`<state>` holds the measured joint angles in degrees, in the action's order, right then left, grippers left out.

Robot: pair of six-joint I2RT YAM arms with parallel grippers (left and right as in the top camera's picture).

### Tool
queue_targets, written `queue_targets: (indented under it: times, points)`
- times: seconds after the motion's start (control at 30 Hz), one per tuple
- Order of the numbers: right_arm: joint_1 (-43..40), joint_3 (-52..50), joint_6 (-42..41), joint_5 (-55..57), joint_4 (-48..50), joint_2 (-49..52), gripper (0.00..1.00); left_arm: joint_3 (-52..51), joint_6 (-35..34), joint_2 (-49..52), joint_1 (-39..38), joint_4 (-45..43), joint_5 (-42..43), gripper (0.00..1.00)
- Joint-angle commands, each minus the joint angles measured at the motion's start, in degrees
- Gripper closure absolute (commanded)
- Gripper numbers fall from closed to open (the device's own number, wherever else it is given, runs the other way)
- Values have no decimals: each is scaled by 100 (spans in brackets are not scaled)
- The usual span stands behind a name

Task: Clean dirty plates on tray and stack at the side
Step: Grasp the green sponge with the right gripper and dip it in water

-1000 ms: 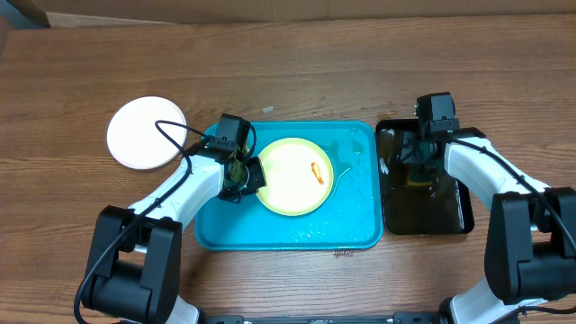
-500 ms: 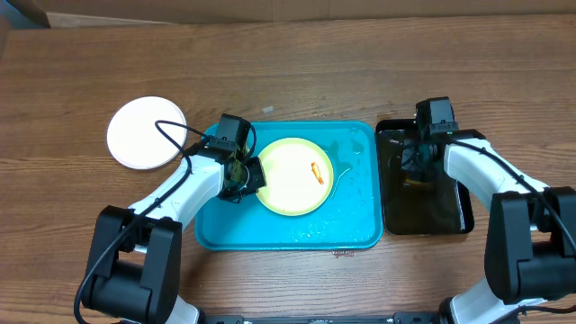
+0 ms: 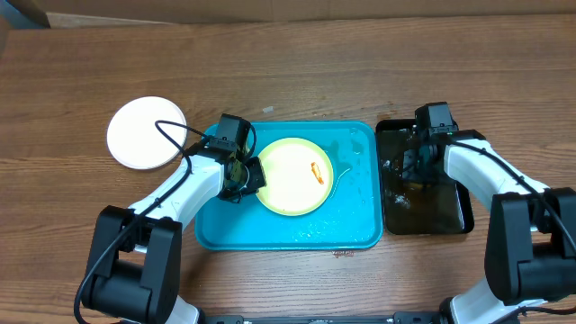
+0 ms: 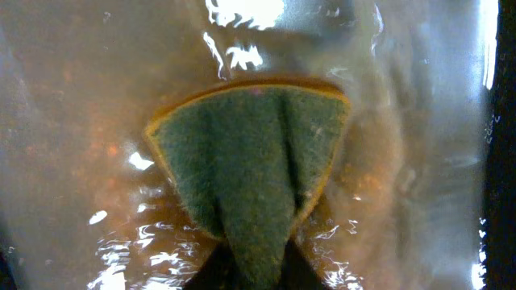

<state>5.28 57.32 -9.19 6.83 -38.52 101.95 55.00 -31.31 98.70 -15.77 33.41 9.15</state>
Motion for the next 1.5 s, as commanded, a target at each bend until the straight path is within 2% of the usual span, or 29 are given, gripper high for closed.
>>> queue_targets:
  times: [0.0,0.2,0.23,0.27,0.3,0.33,0.37,0.43,0.47,0.53,0.67,0.97,1.23,1.47]
  points:
    - [-13,-61,7,-44,76,61,51,-55,46,63,-44,17,-125,94]
    - [-9,-37,2,-46,-188,61,50,-55,46,63,-46,17,-125,93]
    - [-2,-37,0,-46,-302,61,53,-55,46,63,-44,20,-125,93]
    - [-2,-37,0,-46,-426,61,70,-55,46,63,-46,17,-125,93]
    - [-4,-37,2,-44,-518,61,78,-55,46,63,-44,17,-125,93]
    - [-4,-37,2,-44,-538,61,80,-55,44,63,-44,15,-125,92]
    - [-4,-35,2,-44,-522,61,78,-55,46,63,-46,15,-127,92]
    - [-4,-13,7,-44,-424,61,54,-55,46,63,-46,13,-127,92]
    - [-4,24,7,-42,-402,61,48,-55,46,63,-46,11,-127,92]
    - [-4,164,9,-42,-428,61,45,-55,44,63,-44,13,-127,92]
    - [-15,503,9,-35,-481,61,45,-55,44,63,-46,13,-170,92]
    - [-15,479,4,46,-446,61,48,-55,44,63,-46,15,-168,92]
    - [-13,413,4,42,-448,61,56,-55,44,63,-46,2,-168,91]
    - [-9,380,2,42,-435,61,71,-55,44,63,-46,-87,-192,87]
